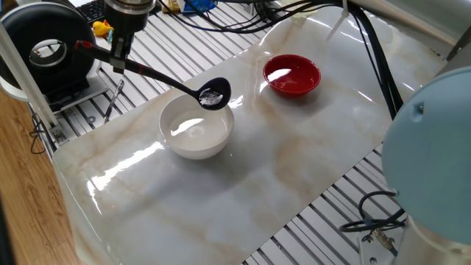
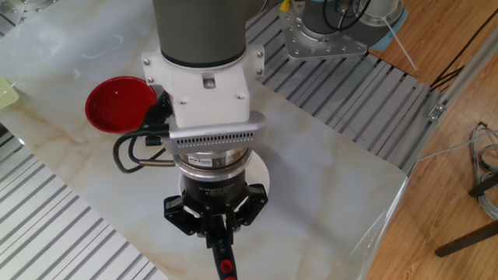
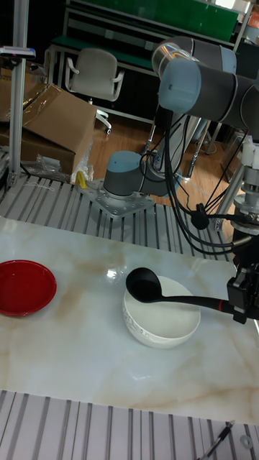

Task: Scoop water with a large spoon from one bowl to another

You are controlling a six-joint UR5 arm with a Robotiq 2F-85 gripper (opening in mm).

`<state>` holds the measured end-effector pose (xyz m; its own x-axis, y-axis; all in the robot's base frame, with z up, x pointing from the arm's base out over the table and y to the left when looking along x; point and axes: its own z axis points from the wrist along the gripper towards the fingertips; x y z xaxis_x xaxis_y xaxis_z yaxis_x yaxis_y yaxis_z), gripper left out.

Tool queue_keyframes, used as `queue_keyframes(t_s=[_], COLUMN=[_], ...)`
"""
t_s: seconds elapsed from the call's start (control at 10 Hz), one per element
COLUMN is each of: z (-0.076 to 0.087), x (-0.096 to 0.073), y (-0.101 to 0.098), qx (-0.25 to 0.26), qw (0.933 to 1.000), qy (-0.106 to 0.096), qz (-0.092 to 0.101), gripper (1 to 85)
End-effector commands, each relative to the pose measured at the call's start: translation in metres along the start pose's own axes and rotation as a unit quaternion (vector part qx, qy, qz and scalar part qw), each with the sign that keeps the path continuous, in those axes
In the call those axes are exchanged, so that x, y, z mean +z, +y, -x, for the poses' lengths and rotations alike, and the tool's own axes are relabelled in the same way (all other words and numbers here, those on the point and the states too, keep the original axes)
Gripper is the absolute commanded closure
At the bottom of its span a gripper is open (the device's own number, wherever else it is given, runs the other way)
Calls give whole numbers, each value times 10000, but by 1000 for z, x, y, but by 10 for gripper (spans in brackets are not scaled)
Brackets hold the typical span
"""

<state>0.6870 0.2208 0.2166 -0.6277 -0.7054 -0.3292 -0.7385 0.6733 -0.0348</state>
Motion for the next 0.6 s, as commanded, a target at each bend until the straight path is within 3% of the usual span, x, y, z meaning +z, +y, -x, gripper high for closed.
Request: queue_keyframes(t_s=[0.0, 0.5], z=[4, 15], x=[0, 0], y=[1, 7], qx=[51, 163], qw=[9999, 9996], qy=[-105, -204], qz=[76, 122], gripper=[843, 843])
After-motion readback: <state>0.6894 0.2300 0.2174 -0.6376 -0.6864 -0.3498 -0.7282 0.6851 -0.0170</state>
